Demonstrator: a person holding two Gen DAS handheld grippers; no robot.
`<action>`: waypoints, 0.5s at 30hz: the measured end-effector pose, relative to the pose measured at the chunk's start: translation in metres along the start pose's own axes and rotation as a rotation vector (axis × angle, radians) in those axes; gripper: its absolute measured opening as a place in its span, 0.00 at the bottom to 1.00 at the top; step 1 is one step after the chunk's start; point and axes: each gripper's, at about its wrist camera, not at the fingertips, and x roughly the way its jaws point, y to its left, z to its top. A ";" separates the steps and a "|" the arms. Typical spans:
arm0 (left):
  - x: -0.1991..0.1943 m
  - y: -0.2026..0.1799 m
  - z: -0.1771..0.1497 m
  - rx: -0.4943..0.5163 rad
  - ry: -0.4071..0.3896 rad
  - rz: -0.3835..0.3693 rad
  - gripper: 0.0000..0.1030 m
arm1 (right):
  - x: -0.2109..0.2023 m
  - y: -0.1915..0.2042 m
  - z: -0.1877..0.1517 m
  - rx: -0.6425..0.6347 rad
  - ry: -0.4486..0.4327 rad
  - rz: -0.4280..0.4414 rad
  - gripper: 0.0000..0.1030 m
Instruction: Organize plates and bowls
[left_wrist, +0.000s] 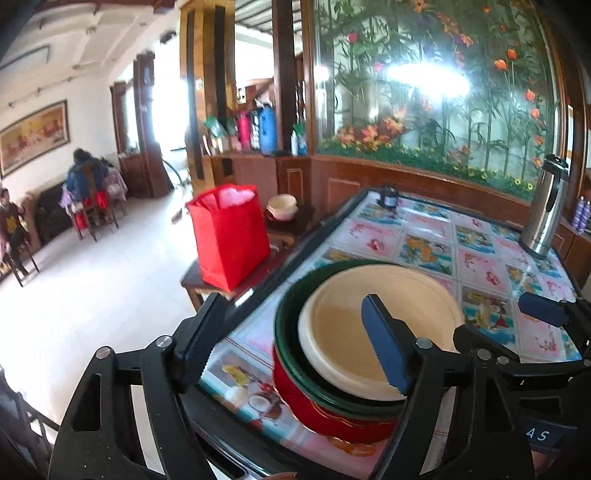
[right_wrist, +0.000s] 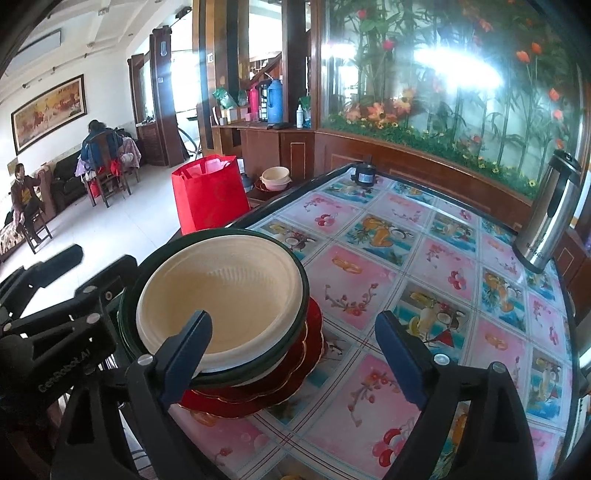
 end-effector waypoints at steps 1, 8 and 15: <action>-0.001 0.000 0.000 0.002 -0.007 0.004 0.77 | 0.000 0.000 0.000 0.004 -0.003 0.001 0.88; 0.000 0.000 0.000 0.003 0.009 -0.011 0.77 | -0.002 0.000 -0.001 0.000 -0.016 -0.020 0.88; 0.000 0.000 -0.002 0.003 0.016 -0.018 0.77 | -0.001 -0.001 -0.004 0.002 -0.008 -0.024 0.88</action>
